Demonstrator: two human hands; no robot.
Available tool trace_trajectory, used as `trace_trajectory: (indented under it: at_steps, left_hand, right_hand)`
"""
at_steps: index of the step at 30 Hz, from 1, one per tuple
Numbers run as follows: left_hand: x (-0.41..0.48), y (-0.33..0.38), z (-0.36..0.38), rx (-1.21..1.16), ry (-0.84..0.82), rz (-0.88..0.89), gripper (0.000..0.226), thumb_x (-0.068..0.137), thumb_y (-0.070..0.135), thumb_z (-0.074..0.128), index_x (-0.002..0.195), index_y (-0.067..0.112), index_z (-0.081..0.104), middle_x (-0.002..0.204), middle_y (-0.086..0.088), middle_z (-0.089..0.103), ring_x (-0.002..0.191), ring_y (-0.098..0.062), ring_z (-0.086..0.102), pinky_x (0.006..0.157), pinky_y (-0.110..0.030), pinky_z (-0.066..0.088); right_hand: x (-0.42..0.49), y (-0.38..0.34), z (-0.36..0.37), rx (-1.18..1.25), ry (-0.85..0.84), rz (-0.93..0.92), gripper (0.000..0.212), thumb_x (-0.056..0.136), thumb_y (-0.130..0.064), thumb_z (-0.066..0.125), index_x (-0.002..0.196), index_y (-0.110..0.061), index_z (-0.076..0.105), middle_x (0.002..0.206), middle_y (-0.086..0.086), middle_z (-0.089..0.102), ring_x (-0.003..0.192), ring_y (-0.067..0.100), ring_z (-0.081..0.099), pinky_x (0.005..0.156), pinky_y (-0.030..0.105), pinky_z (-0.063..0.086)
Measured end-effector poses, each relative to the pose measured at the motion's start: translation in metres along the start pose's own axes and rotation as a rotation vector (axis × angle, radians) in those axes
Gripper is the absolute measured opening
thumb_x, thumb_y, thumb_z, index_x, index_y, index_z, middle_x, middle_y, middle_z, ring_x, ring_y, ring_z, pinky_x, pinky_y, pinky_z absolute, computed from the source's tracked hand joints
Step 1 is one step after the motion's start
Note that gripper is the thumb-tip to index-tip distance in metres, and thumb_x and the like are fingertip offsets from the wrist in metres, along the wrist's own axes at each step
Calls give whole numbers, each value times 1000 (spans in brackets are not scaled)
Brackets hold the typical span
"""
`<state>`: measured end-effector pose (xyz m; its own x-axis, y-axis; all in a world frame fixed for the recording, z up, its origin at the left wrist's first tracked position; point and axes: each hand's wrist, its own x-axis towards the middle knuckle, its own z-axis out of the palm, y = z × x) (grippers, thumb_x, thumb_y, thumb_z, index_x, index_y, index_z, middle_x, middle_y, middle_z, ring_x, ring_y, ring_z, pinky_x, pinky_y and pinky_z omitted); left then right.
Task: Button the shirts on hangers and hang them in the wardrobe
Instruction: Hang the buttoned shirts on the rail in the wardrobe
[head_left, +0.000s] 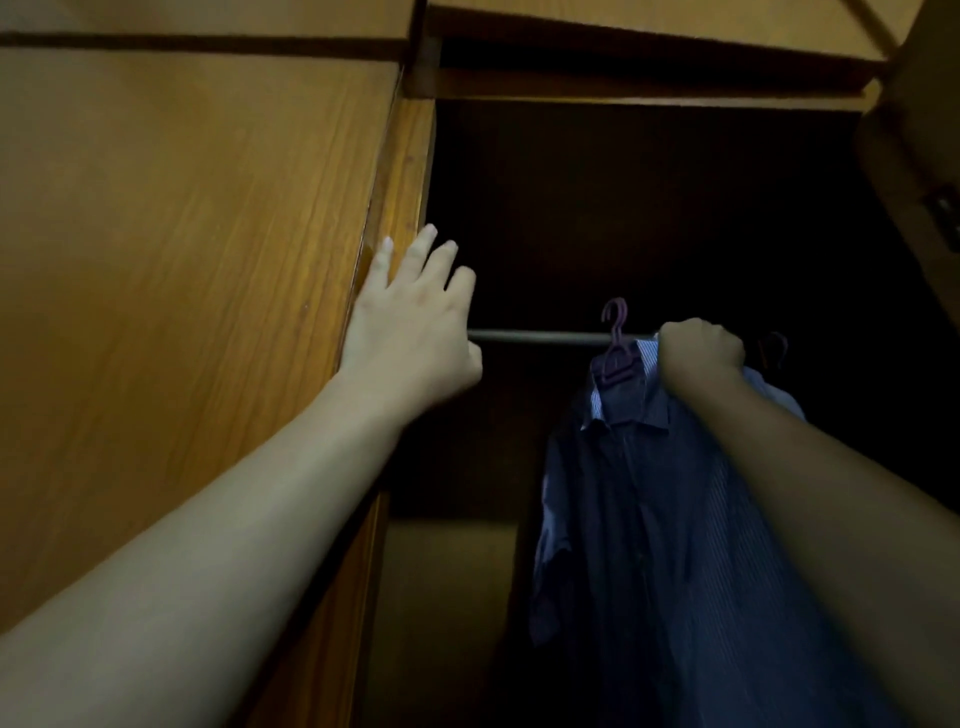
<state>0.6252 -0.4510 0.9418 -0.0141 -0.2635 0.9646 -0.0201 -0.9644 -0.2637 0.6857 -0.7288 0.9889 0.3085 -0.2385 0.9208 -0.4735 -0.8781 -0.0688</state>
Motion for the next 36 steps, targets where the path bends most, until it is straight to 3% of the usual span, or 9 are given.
trace_trajectory:
  at_steps: [8, 11, 20, 25, 31, 36]
  left_hand:
    - [0, 1, 0, 8, -1, -2, 65, 92, 44, 53, 149, 15, 42, 163, -10, 29, 157, -26, 6, 126, -53, 7]
    - [0, 1, 0, 14, -5, 3, 64, 92, 45, 52, 148, 15, 44, 163, -10, 29, 156, -27, 6, 126, -54, 7]
    - [1, -1, 2, 26, -14, 6, 59, 94, 47, 49, 143, 16, 51, 162, -9, 31, 156, -25, 5, 126, -53, 5]
    - [0, 0, 1, 24, -15, 5, 55, 93, 46, 50, 139, 15, 55, 160, -9, 34, 156, -25, 7, 126, -53, 7]
    - [-1, -2, 2, 38, -14, 14, 53, 93, 46, 49, 136, 17, 60, 159, -9, 36, 156, -26, 10, 126, -53, 8]
    - [-1, -2, 1, 27, -5, 17, 49, 93, 44, 50, 131, 17, 64, 158, -9, 39, 155, -26, 12, 126, -53, 8]
  right_hand:
    - [-5, -10, -1, -74, -5, -52, 28, 94, -3, 52, 120, -7, 60, 117, 12, 60, 106, 28, 62, 67, 35, 46]
    - [-11, -6, 10, -78, -62, -41, 33, 99, -8, 48, 131, -9, 57, 128, 11, 58, 112, 28, 60, 72, 37, 48]
    - [-7, 10, 44, -182, -49, -10, 29, 99, -8, 46, 123, -11, 62, 122, 7, 63, 109, 24, 62, 65, 32, 44]
    - [-1, 14, 51, -183, -42, 2, 29, 101, -10, 44, 124, -11, 61, 125, 6, 62, 111, 23, 61, 71, 31, 49]
    - [-12, 25, 58, -232, 14, -1, 24, 100, -16, 48, 116, -21, 66, 114, -1, 66, 103, 18, 65, 72, 30, 51]
    - [-18, 36, 57, -254, 21, -21, 26, 100, -15, 46, 116, -22, 66, 117, -1, 65, 103, 17, 65, 69, 28, 42]
